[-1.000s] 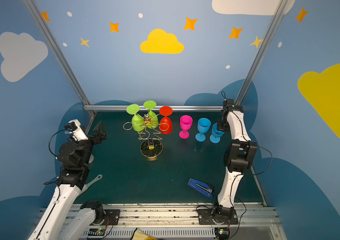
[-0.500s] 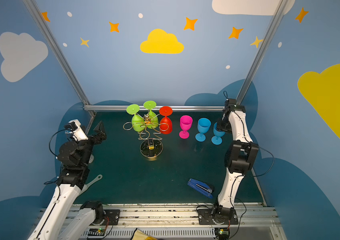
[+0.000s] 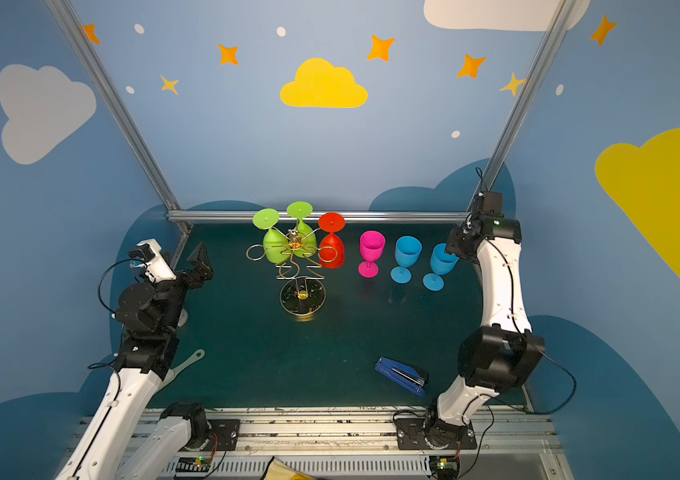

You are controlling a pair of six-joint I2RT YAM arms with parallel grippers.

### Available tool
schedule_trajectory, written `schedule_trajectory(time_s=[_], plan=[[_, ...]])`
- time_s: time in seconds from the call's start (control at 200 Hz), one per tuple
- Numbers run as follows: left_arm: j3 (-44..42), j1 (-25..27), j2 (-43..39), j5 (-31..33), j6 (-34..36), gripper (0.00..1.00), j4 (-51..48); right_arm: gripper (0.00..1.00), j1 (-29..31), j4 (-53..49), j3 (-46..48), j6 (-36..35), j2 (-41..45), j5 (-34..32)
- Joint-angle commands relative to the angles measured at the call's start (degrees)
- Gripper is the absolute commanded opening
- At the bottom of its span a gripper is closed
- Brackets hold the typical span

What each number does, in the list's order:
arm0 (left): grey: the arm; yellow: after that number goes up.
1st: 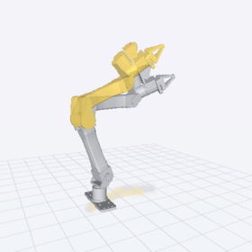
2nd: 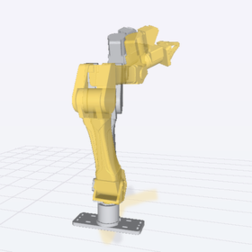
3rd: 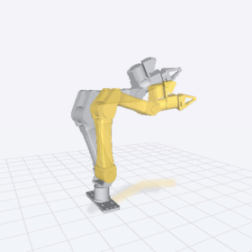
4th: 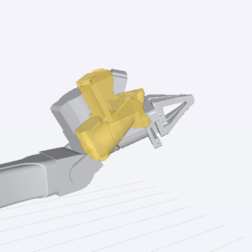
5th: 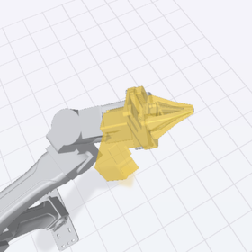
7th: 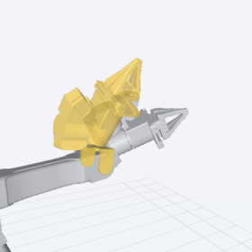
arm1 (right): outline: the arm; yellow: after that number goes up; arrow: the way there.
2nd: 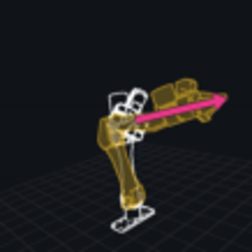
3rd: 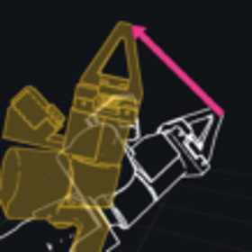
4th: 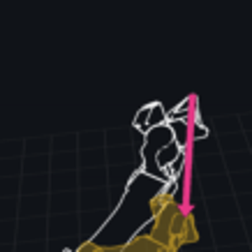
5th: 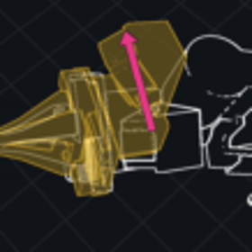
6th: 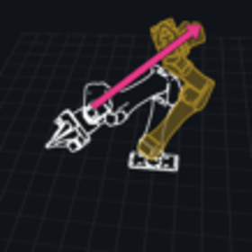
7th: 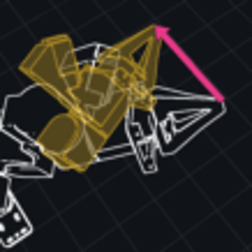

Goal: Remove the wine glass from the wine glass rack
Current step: 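Move the left gripper to the lime-green glass while the right returns near glasses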

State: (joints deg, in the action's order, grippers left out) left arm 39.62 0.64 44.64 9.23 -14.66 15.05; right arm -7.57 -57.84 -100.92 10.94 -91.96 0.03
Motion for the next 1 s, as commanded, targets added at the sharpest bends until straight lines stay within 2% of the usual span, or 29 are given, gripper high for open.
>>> schedule_trajectory(time_s=[0.0, 0.065, 0.14, 0.225, 0.32, 0.476, 0.656, 0.721, 0.871, 0.996], plan=[[0.76, -0.25, 0.40, -0.19, -0.64, 0.97, -0.89, 0.58, 2.05, 9.76, 9.59, -0.70, 10.16, 8.37], [1.05, -0.34, 0.66, -0.62, -1.09, 0.97, -1.15, 0.60, 4.54, 18.35, 19.07, -2.61, 17.64, 9.78], [1.90, -0.37, 1.39, -1.85, -2.54, 0.97, -2.17, 0.64, 7.64, 28.45, 29.51, 0.36, 26.42, 8.75], [3.76, -0.62, 2.92, -5.76, -4.95, 0.96, -4.32, 0.69, 8.96, 31.95, 35.82, 2.25, 34.11, 9.37], [7.16, -1.66, 5.53, -11.81, -8.87, 0.96, -8.16, 0.71, 9.45, 32.59, 38.77, 3.03, 39.03, 13.73], [14.08, -4.08, 10.98, -22.11, -15.28, 0.91, -13.89, 0.71, 11.35, 29.89, 40.45, 3.08, 41.83, 17.75], [22.06, -8.44, 20.37, -42.15, -25.78, 0.77, -15.55, 0.71, 14.19, 30.53, 44.01, 3.22, 43.03, 18.50], [24.80, -8.99, 24.62, -47.55, -28.30, 0.71, -15.82, 0.71, 14.81, 30.65, 44.70, 3.47, 42.78, 19.04], [29.49, -8.91, 33.62, -56.66, -31.04, 0.62, -13.81, 0.71, 16.39, 32.38, 46.55, 4.35, 42.13, 20.39], [33.32, -8.10, 39.49, -58.25, -31.97, 0.57, -14.10, 0.71, 17.97, 33.29, 47.79, 4.96, 41.60, 20.53]])
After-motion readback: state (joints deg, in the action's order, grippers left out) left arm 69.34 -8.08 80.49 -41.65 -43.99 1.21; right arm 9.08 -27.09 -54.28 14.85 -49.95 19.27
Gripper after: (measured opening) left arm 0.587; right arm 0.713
